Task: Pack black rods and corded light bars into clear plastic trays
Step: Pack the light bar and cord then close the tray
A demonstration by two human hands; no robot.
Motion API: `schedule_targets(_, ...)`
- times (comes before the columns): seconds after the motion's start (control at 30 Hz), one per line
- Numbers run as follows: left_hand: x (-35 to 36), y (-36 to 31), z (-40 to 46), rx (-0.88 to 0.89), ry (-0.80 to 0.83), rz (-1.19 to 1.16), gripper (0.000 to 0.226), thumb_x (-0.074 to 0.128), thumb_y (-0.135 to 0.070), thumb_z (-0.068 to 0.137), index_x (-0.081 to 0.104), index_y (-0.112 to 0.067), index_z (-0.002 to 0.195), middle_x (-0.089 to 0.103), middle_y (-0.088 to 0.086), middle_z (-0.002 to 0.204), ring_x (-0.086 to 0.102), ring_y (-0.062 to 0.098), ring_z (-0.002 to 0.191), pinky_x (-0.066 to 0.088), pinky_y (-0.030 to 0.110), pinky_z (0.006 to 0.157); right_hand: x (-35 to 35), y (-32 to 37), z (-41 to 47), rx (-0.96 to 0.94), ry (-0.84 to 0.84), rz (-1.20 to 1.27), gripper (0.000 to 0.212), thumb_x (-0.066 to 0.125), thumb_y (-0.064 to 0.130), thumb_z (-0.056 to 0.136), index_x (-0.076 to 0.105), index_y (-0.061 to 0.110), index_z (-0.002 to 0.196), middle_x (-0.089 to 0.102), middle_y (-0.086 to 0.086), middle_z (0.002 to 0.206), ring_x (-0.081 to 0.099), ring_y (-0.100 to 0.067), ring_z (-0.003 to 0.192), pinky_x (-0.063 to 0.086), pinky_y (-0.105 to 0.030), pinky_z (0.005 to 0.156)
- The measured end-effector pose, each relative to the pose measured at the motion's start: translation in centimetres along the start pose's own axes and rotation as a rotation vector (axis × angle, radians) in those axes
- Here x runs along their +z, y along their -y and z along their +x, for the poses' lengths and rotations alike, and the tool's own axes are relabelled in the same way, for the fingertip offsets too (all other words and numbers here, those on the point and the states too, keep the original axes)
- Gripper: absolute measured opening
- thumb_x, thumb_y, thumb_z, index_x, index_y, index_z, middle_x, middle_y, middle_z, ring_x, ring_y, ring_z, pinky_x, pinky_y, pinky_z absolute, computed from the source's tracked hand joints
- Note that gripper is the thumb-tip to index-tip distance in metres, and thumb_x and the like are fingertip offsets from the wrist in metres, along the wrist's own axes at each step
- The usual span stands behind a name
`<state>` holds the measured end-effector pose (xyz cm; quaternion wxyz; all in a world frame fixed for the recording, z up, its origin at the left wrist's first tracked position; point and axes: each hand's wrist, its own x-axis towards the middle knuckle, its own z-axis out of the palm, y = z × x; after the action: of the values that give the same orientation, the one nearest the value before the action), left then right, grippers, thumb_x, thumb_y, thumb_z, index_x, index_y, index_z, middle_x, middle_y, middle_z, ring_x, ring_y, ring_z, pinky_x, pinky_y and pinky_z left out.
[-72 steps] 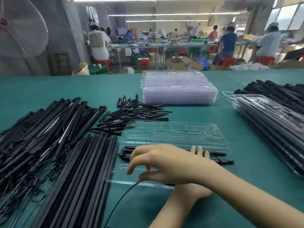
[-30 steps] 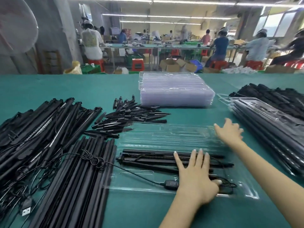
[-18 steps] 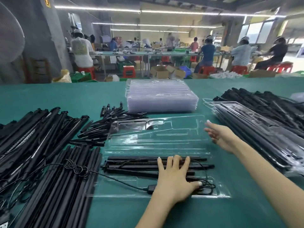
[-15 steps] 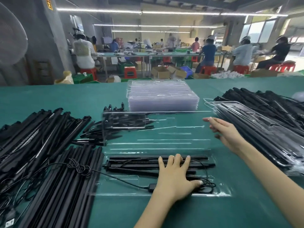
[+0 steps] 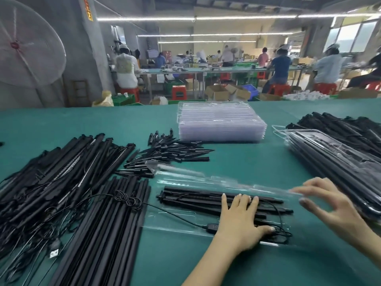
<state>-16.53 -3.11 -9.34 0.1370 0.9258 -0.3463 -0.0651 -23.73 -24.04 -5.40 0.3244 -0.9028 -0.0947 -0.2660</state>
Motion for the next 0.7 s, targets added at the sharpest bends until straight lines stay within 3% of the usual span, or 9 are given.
schedule_targets(0.13, 0.4, -0.1, -0.3, -0.033, -0.051, 0.042, 0.081, 0.034, -0.067, 0.090, 0.012, -0.020, 0.153, 0.012, 0.003, 0.160, -0.001, 0.015, 0.147, -0.017, 0.042, 0.116, 0.8, 0.1, -2.8, -0.140, 0.154, -0.126, 0.035, 0.057, 0.045, 0.083, 0.067, 0.021, 0.105, 0.061, 0.006, 0.127, 0.053, -0.006, 0.119, 0.038, -0.026, 0.101)
schedule_targets(0.23, 0.7, -0.3, -0.8, -0.051, -0.033, 0.085, 0.078, 0.026, -0.067, 0.091, 0.006, -0.024, 0.153, 0.001, -0.006, 0.160, -0.010, 0.010, 0.146, -0.026, 0.040, 0.109, 1.8, 0.0, -4.4, -0.115, 0.212, -0.153, 0.046, 0.044, 0.058, 0.090, 0.061, 0.019, 0.110, 0.057, 0.013, 0.132, 0.049, 0.001, 0.121, 0.033, -0.025, 0.106)
schedule_targets(0.33, 0.5, -0.1, -1.2, -0.038, 0.010, 0.092, 0.075, 0.023, -0.064, 0.093, 0.003, -0.024, 0.153, -0.003, -0.009, 0.160, -0.013, 0.008, 0.145, -0.027, 0.039, 0.109, 2.2, 0.3, -4.7, -0.122, 0.203, -0.182, 0.035, 0.053, 0.044, 0.091, 0.055, 0.025, 0.121, 0.063, 0.011, 0.123, 0.047, 0.008, 0.118, 0.030, -0.023, 0.108)
schedule_targets(0.43, -1.3, 0.3, -2.2, 0.021, 0.094, 0.068, 0.069, 0.022, -0.055, 0.098, 0.000, -0.019, 0.153, -0.009, -0.005, 0.160, -0.015, 0.008, 0.145, -0.023, 0.035, 0.113, 2.2, 0.2, -4.9, -0.087, 0.237, -0.200, 0.050, 0.066, 0.022, 0.080, 0.051, 0.035, 0.126, 0.064, 0.013, 0.119, 0.047, 0.010, 0.116, 0.029, -0.023, 0.109)
schedule_targets(0.57, -3.5, 0.2, -6.2, 0.017, 0.193, 0.069, 0.072, 0.026, -0.051, 0.100, -0.005, -0.013, 0.152, -0.015, 0.003, 0.158, -0.017, 0.013, 0.145, -0.016, 0.035, 0.117, 2.1, 0.2, -4.8, -0.067, 0.249, -0.210, 0.052, 0.065, 0.022, 0.079, 0.048, 0.039, 0.124, 0.062, 0.018, 0.122, 0.051, 0.009, 0.115, 0.028, -0.023, 0.110)
schedule_targets(0.63, -4.9, 0.3, -9.3, 0.082, 0.334, 0.071, 0.069, 0.031, -0.055, 0.097, 0.002, -0.026, 0.153, -0.006, -0.005, 0.160, -0.002, 0.012, 0.146, -0.003, 0.039, 0.119, 2.2, -0.1, -4.8, -0.094, 0.256, -0.217, 0.048, 0.065, 0.020, 0.078, 0.053, 0.031, 0.123, 0.060, 0.018, 0.126, 0.051, 0.010, 0.115, 0.027, -0.022, 0.110)
schedule_targets(0.7, -7.8, 0.7, -10.6, 0.153, 0.318, -0.121, 0.050, 0.037, -0.060, 0.091, 0.024, -0.056, 0.140, 0.035, -0.021, 0.149, 0.038, 0.004, 0.133, 0.029, 0.034, 0.113, 2.1, 0.0, -4.8, -0.116, 0.248, -0.225, 0.044, 0.064, 0.019, 0.079, 0.059, 0.022, 0.123, 0.059, 0.017, 0.128, 0.049, 0.010, 0.117, 0.027, -0.023, 0.110)
